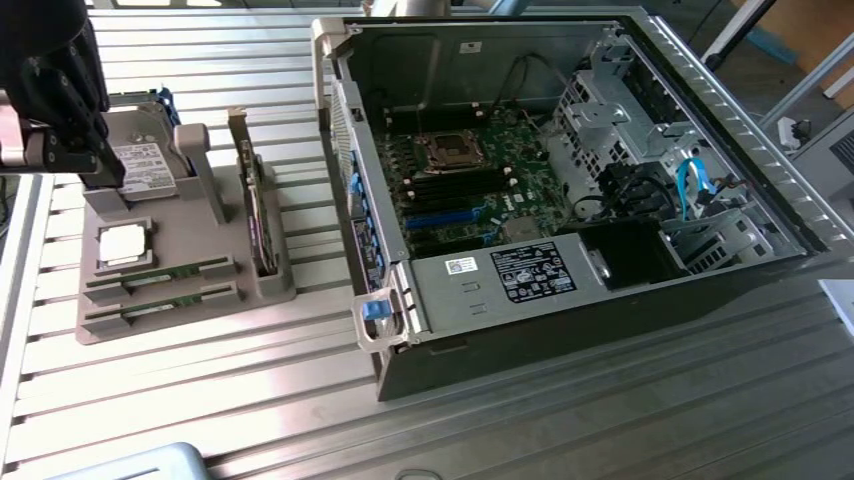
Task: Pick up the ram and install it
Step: 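Pick up the ram and move it above insertion slot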
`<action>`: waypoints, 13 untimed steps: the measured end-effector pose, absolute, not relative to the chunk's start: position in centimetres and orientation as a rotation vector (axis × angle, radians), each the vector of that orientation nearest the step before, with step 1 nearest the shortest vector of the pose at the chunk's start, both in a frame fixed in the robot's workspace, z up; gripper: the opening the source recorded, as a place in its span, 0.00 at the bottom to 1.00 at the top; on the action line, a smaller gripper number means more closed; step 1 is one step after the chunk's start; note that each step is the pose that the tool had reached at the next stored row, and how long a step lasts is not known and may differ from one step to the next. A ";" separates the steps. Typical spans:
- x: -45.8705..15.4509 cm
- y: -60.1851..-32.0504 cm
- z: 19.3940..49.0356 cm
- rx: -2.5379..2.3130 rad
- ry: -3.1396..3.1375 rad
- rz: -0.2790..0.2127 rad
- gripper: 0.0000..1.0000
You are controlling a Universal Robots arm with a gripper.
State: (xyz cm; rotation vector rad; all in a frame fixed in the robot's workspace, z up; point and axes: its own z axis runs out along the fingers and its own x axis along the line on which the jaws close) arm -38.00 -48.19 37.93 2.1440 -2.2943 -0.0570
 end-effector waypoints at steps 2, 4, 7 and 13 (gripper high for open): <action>-38.0 -48.4 37.7 2.144 -2.294 -0.057 0.11; -38.0 -48.6 37.5 2.144 -2.294 -0.057 0.11; -37.9 -48.8 37.2 2.144 -2.294 -0.057 0.11; -37.9 -49.6 36.3 2.143 -2.293 -0.058 0.11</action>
